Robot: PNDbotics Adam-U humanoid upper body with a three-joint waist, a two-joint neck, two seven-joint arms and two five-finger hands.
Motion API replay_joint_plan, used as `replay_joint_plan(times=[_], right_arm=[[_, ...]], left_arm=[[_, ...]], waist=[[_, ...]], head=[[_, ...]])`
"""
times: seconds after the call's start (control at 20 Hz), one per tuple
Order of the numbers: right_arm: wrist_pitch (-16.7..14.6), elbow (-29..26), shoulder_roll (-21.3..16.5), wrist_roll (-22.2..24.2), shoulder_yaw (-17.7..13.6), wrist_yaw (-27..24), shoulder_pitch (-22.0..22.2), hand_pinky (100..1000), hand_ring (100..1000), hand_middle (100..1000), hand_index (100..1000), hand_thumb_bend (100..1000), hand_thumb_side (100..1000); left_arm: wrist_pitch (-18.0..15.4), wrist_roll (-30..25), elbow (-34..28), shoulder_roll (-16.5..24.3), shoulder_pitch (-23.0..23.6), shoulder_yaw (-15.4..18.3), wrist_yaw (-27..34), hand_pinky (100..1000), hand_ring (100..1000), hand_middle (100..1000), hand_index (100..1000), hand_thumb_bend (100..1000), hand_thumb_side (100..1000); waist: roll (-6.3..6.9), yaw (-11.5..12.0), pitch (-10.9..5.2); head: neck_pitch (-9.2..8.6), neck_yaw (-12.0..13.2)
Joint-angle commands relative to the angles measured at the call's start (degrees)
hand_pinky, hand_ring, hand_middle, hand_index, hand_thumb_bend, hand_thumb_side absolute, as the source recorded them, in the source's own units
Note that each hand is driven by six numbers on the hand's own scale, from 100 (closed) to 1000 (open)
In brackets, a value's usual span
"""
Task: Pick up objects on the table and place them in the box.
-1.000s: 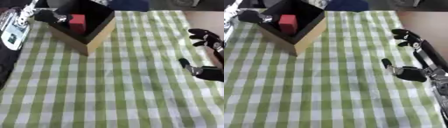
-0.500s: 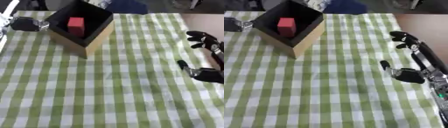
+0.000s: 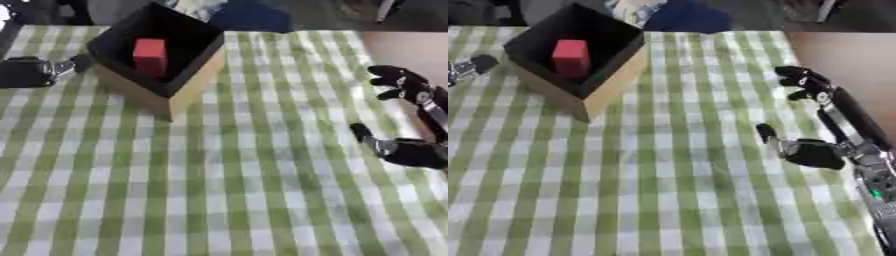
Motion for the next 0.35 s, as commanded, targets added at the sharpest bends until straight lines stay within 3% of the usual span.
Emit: replay_joint_plan(times=[0.05, 0.35], right_arm=[[0.08, -0.59, -0.71, -0.48, -0.78, -0.22, -0.45, 758, 872, 912, 963, 299, 206], [0.11, -0.56, -0.64, -0.61, -0.81, -0.41, -0.49, 757, 871, 912, 961, 296, 207]], left_arm=[[2.75, -1.05, -4.61, -0.01, 0.98, 1.64, 3.00, 783, 779, 779, 851, 640, 531], [2.66, -2.74, -6.48, -1.91, 4.36, 1.99, 7.35, 778, 773, 773, 847, 612, 535]], waist=[[0.08, 0.09, -0.79], [-0.19, 0.41, -0.73]], head=[[-0.65, -0.23], [-0.85, -0.22]])
